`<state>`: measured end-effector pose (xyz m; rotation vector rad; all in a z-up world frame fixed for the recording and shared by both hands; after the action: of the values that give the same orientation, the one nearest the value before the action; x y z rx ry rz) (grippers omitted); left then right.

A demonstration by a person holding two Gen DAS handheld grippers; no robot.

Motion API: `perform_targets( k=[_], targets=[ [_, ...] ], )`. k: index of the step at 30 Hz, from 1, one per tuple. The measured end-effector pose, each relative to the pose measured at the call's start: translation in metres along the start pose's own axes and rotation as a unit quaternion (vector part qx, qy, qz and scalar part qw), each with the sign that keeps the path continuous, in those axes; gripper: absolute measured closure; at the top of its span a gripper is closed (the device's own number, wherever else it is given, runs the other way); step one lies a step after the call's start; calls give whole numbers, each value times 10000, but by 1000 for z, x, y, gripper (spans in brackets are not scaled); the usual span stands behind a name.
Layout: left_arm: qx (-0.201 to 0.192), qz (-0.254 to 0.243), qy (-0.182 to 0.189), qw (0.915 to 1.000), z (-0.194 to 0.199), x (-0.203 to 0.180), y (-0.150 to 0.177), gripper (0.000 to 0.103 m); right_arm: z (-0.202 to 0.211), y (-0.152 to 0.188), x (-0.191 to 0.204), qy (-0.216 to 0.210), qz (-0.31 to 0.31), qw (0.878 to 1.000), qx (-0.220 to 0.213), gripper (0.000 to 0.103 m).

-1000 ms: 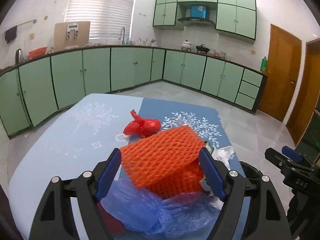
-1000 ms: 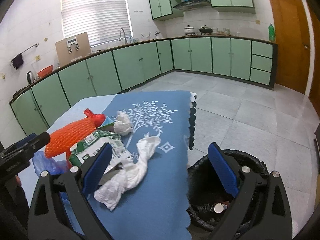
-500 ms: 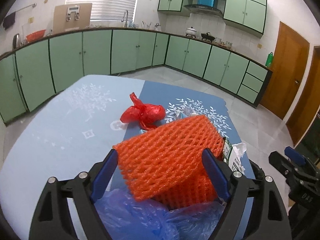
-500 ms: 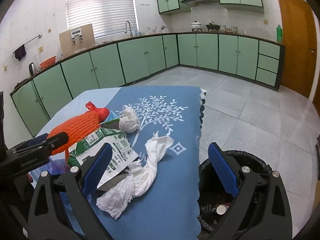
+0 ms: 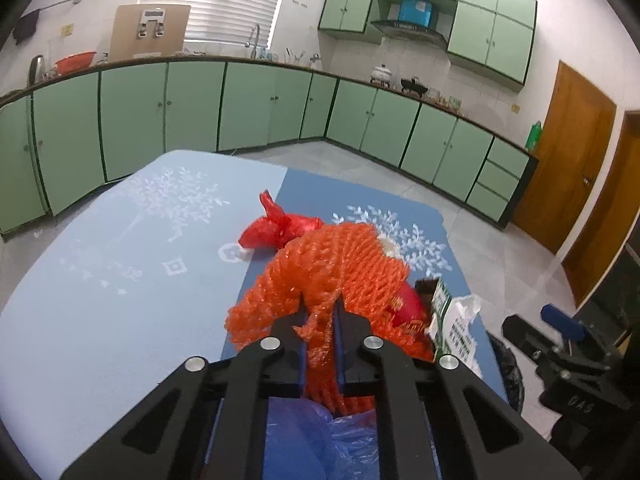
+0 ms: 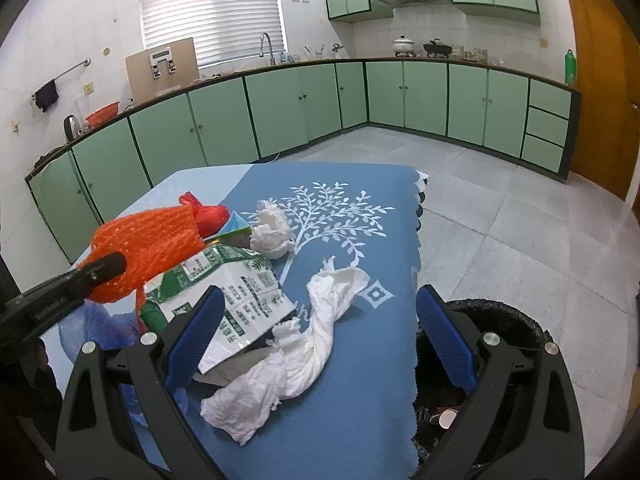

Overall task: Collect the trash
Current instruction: 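Return both tools to the table and grasp the orange foam net with the left tool, then lift the orange foam net with the left tool while the right tool grasps the blue plastic bag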

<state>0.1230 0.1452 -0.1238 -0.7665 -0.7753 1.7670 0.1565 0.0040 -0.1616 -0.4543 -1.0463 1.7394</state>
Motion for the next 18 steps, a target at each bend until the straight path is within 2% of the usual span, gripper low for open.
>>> perform_targets(
  k=[5,18],
  targets=[
    [-276,109,-69,9995,18,12,-11,93,-3,-1,14,-129,1,9999,-9,9],
    [-401,412,-540,9969,31,66,-13,93,-13,-9,64,-550,295,9980,9,11]
  ],
)
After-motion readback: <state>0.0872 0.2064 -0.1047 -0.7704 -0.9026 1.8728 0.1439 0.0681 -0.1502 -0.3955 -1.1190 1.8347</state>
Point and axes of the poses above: each gripper's, at about its wrist camera, not at the fingertips, and z roughly against the way its jaws point, x to its left, y to its underside, the point moved 8 cm from there along -z, roughly the way its jaws point, and after that the axes turned 7 degrees about -y, right-handed, at the moved point
